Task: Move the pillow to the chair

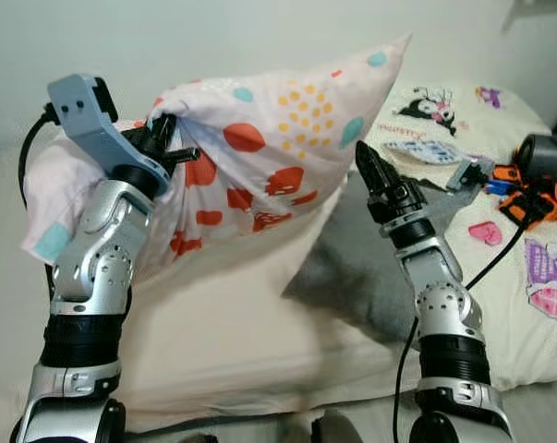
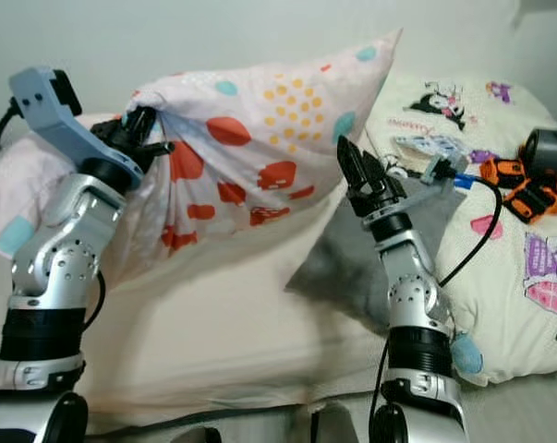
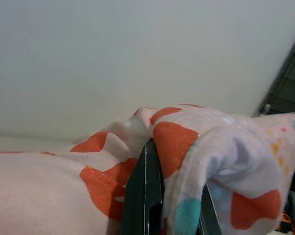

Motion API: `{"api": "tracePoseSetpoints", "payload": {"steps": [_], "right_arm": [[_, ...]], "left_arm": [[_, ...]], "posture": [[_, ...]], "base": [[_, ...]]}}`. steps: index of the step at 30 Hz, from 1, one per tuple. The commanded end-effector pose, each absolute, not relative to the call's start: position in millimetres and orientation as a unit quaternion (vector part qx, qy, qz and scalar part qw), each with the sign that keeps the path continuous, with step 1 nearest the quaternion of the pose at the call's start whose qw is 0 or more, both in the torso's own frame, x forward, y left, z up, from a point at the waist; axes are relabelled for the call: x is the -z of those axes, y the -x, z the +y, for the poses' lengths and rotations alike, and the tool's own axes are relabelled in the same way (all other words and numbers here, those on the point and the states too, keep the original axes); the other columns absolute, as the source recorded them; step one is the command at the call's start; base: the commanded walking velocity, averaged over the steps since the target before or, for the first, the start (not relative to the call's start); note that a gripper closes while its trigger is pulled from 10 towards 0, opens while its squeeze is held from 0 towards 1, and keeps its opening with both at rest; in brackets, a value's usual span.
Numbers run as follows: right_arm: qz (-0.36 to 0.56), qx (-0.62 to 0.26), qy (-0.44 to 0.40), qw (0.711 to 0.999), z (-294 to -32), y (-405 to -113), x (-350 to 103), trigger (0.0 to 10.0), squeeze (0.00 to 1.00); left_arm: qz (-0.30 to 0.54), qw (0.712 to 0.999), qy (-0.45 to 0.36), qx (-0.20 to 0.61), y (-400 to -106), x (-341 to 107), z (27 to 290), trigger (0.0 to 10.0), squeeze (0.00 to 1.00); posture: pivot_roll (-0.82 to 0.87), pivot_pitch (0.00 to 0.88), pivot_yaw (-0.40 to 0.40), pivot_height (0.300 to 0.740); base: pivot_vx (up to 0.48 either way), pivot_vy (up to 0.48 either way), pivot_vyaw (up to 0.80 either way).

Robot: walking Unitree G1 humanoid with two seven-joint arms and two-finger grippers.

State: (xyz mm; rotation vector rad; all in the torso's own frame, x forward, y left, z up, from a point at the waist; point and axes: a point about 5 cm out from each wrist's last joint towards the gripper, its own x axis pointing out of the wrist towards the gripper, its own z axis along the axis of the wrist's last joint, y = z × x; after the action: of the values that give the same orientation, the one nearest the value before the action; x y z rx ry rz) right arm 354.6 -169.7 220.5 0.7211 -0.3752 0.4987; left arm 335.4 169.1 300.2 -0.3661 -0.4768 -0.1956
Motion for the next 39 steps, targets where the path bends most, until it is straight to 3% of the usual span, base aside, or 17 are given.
{"api": "tracePoseSetpoints", "payload": {"steps": [1, 13, 26, 35, 39], "right_arm": [[-0.174, -0.242, -0.336, 0.893, -166.8, -354.2, -217.1, 10.0, 0.0], [-0.148, -0.208, -0.309, 0.916, -168.1, -359.7, -207.4, 10.0, 0.0], [-0.128, -0.149, -0.303, 0.932, -188.5, -366.5, -203.6, 10.0, 0.0], [-0.149, -0.141, -0.295, 0.933, -195.5, -365.4, -217.4, 10.0, 0.0], [-0.179, -0.141, -0.289, 0.93, -202.7, -364.5, -236.9, 10.0, 0.0]], "left_arm": [[-0.278, 0.938, 0.177, 0.102, -327.0, -312.8, 167.8, 10.0, 0.0], [-0.257, 0.941, 0.167, 0.141, -325.4, -299.5, 151.0, 10.0, 0.0], [-0.22, 0.947, 0.094, 0.213, -316.0, -264.7, 122.8, 10.0, 0.0], [-0.218, 0.945, 0.099, 0.223, -313.9, -258.5, 123.0, 10.0, 0.0], [-0.23, 0.942, 0.142, 0.197, -317.4, -266.3, 132.5, 10.0, 0.0]], "posture": [[-0.01, 0.069, 0.027, 0.693], [-0.01, 0.066, 0.029, 0.718], [0.0, 0.066, 0.026, 0.718], [-0.01, 0.074, 0.028, 0.718], [0.0, 0.077, 0.025, 0.718]], "base": [[0.0, 0.0, 0.0], [0.0, 0.0, 0.0], [0.0, 0.0, -0.79], [0.0, 0.0, -0.8], [0.0, 0.0, -0.79]]}}
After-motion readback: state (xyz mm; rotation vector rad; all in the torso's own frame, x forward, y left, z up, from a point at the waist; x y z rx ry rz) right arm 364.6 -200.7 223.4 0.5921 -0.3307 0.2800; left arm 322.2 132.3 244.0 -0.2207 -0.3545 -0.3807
